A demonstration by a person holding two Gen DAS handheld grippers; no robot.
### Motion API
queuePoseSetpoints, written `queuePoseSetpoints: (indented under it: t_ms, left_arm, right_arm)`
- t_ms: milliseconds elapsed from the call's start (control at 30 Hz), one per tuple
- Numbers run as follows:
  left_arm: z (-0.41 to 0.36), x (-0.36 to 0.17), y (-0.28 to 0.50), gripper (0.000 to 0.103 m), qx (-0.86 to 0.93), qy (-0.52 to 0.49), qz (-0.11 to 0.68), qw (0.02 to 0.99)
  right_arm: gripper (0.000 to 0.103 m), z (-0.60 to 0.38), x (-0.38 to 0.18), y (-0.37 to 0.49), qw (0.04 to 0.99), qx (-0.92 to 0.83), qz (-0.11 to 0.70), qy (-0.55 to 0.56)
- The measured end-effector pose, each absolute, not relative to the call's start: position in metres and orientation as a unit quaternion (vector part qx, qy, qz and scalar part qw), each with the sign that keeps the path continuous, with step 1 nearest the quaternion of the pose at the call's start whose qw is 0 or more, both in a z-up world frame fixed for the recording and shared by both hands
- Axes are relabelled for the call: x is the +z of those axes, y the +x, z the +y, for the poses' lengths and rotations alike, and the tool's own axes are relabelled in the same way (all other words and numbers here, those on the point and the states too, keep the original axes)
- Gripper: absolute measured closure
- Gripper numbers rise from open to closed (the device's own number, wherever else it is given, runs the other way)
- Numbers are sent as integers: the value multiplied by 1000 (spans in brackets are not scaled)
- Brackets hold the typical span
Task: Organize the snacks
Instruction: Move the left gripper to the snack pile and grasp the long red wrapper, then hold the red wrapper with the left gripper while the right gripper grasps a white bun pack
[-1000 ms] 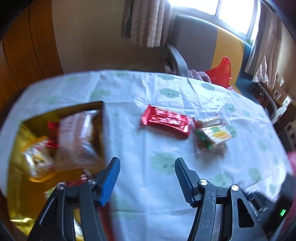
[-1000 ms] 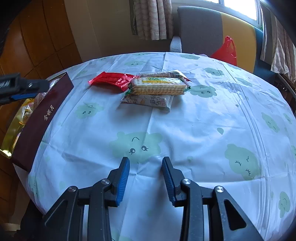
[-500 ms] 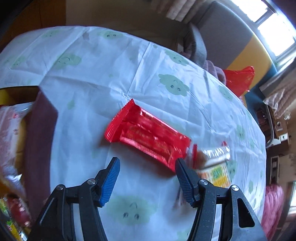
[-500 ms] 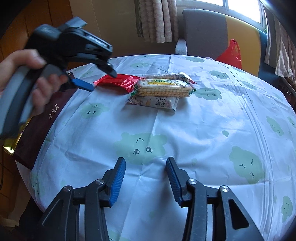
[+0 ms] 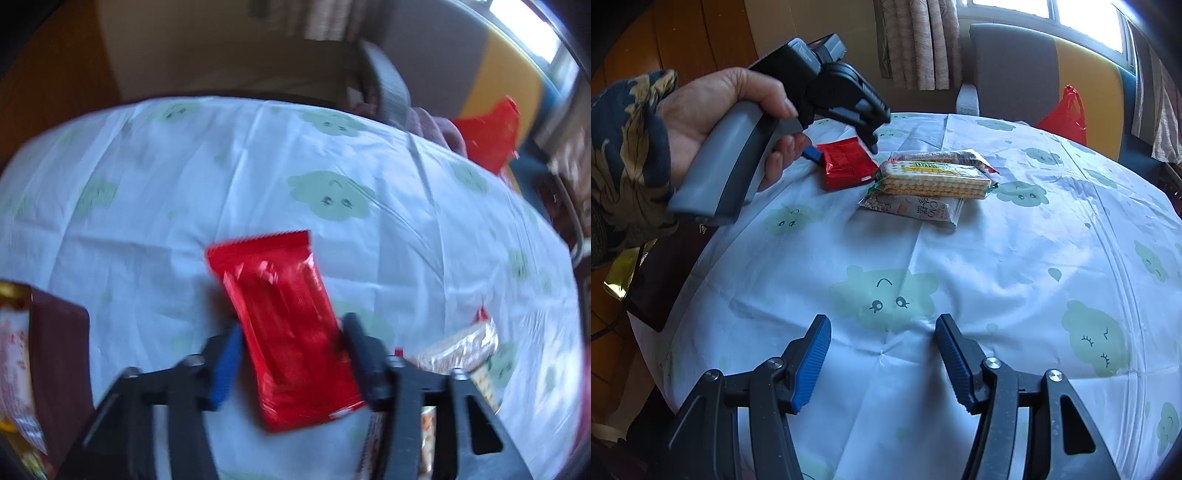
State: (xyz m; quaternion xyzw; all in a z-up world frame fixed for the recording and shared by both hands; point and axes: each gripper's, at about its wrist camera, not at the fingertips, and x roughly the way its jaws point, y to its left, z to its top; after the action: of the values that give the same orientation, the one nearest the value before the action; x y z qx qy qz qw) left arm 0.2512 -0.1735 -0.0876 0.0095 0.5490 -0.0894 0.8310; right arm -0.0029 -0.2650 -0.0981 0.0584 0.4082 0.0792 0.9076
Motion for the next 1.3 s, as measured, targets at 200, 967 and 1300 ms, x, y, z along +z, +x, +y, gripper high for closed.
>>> queuePoseSetpoints:
  t_ms: [200, 967, 1300]
  left_arm:
    - [-154, -86, 200, 62, -136, 52, 526, 838]
    - [-119, -99, 67, 59, -198, 84, 464, 859]
    - [-115, -99, 66, 59, -204, 71, 462, 860]
  right_arm:
    - [42, -265, -98, -3, 907, 81, 409, 59]
    - [43, -268, -56, 157, 886, 113, 445, 70]
    - [45, -283, -70, 125, 860, 144, 488, 36]
